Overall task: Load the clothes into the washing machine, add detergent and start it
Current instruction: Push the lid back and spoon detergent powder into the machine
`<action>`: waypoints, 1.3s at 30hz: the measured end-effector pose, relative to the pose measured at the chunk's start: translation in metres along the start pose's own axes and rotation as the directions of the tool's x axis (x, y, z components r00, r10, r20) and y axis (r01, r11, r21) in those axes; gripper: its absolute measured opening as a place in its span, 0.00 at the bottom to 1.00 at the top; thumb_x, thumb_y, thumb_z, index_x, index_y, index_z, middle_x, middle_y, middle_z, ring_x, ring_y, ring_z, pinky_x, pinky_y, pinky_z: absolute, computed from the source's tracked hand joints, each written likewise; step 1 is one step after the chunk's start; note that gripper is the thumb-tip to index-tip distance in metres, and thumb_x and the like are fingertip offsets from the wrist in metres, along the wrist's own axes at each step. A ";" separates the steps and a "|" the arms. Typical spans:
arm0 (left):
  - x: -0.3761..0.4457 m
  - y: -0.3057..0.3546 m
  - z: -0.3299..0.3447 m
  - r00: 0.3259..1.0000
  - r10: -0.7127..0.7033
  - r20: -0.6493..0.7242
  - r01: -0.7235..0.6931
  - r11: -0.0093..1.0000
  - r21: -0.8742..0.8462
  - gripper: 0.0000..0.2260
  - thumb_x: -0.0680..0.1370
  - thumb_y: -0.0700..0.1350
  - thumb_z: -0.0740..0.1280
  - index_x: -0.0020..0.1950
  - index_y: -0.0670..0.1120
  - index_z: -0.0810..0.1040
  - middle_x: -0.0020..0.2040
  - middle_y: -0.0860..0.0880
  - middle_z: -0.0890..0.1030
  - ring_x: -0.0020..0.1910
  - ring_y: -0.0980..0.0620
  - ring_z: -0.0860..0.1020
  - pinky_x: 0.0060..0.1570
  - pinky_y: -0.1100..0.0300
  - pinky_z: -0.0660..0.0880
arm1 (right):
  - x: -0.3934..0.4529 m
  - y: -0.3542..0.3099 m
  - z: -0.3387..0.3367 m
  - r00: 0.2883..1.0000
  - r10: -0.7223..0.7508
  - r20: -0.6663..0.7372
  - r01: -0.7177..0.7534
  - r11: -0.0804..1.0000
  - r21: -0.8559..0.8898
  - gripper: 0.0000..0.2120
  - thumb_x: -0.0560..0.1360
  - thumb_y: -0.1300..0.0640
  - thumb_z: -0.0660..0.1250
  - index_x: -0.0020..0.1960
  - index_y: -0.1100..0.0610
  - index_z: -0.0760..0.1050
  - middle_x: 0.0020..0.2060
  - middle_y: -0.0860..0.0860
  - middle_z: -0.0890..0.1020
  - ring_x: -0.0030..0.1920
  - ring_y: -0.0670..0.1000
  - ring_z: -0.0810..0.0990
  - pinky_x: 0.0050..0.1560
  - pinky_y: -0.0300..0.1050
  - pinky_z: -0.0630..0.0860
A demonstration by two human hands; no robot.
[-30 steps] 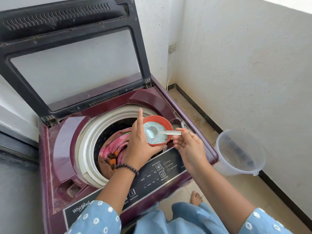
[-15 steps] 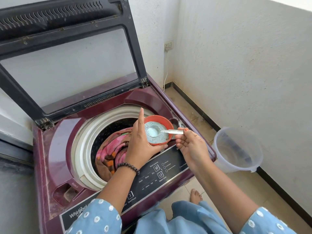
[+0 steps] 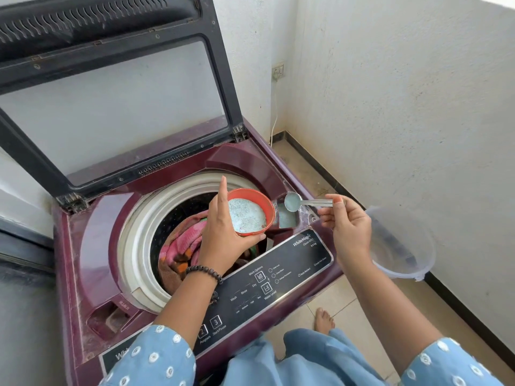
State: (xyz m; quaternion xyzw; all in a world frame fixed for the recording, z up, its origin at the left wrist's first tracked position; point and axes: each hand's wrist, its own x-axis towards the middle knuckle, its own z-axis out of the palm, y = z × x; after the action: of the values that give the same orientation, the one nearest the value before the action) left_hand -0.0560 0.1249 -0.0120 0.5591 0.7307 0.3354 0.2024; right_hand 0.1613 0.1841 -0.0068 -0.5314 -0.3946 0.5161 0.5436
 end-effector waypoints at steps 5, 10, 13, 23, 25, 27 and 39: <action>-0.002 -0.003 0.001 1.000 -0.008 0.005 0.008 1.000 0.026 0.62 0.62 0.52 0.83 0.80 0.56 0.39 0.72 0.46 0.65 0.70 0.50 0.66 0.63 0.59 0.65 | -0.008 0.009 0.002 0.945 -0.241 0.220 0.318 0.833 -0.453 0.08 0.81 0.57 0.63 0.54 0.53 0.81 0.39 0.47 0.84 0.38 0.52 0.82 0.41 0.50 0.80; -0.004 -0.004 0.001 1.000 -0.014 -0.001 0.014 1.000 0.028 0.62 0.63 0.52 0.83 0.80 0.56 0.39 0.73 0.47 0.64 0.71 0.51 0.65 0.65 0.57 0.66 | -0.014 0.011 0.004 0.775 -0.441 0.453 0.632 0.502 -0.591 0.09 0.78 0.61 0.67 0.56 0.58 0.82 0.43 0.50 0.85 0.42 0.46 0.79 0.44 0.39 0.75; -0.006 -0.004 0.000 1.000 -0.017 -0.010 0.017 0.999 0.040 0.62 0.63 0.53 0.82 0.80 0.56 0.39 0.74 0.46 0.64 0.71 0.50 0.65 0.66 0.54 0.68 | -0.016 0.012 0.004 0.716 -0.459 0.526 0.696 0.419 -0.583 0.08 0.77 0.62 0.69 0.54 0.59 0.83 0.41 0.52 0.84 0.40 0.49 0.79 0.39 0.42 0.77; -0.012 -0.003 0.001 1.000 -0.014 -0.014 0.015 0.999 0.033 0.62 0.63 0.54 0.82 0.80 0.56 0.39 0.74 0.46 0.63 0.72 0.49 0.66 0.66 0.52 0.69 | -0.023 -0.005 0.007 0.909 -0.312 0.278 0.408 0.804 -0.433 0.07 0.79 0.61 0.66 0.52 0.54 0.82 0.40 0.46 0.84 0.35 0.45 0.79 0.38 0.37 0.75; -0.011 -0.002 0.000 1.000 -0.013 -0.012 0.013 1.000 0.004 0.62 0.62 0.55 0.83 0.80 0.56 0.39 0.75 0.46 0.63 0.73 0.50 0.65 0.67 0.52 0.67 | -0.025 -0.013 0.012 0.953 -0.172 0.248 0.220 0.959 -0.179 0.08 0.80 0.62 0.64 0.52 0.56 0.82 0.38 0.52 0.85 0.35 0.52 0.81 0.39 0.42 0.78; -0.011 0.001 -0.001 1.000 -0.009 -0.003 0.009 0.999 -0.034 0.62 0.62 0.55 0.82 0.80 0.56 0.40 0.75 0.46 0.63 0.73 0.50 0.64 0.68 0.52 0.67 | -0.028 -0.019 0.021 0.962 -0.040 0.272 0.033 0.999 0.030 0.09 0.81 0.62 0.62 0.51 0.59 0.81 0.36 0.56 0.84 0.35 0.53 0.80 0.38 0.42 0.79; -0.014 0.017 -0.011 0.998 0.062 0.010 -0.061 0.992 -0.115 0.61 0.63 0.53 0.82 0.80 0.58 0.40 0.73 0.48 0.65 0.69 0.57 0.65 0.63 0.61 0.66 | -0.034 -0.020 0.044 0.918 0.200 0.342 -0.183 0.980 -0.082 0.11 0.82 0.61 0.61 0.54 0.64 0.80 0.30 0.54 0.79 0.27 0.45 0.73 0.29 0.35 0.70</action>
State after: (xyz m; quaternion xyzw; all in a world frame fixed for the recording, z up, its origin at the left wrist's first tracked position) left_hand -0.0475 0.1108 0.0067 0.5711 0.6914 0.3791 0.2284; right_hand 0.1159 0.1602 0.0220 -0.4808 -0.4430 0.6429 0.3990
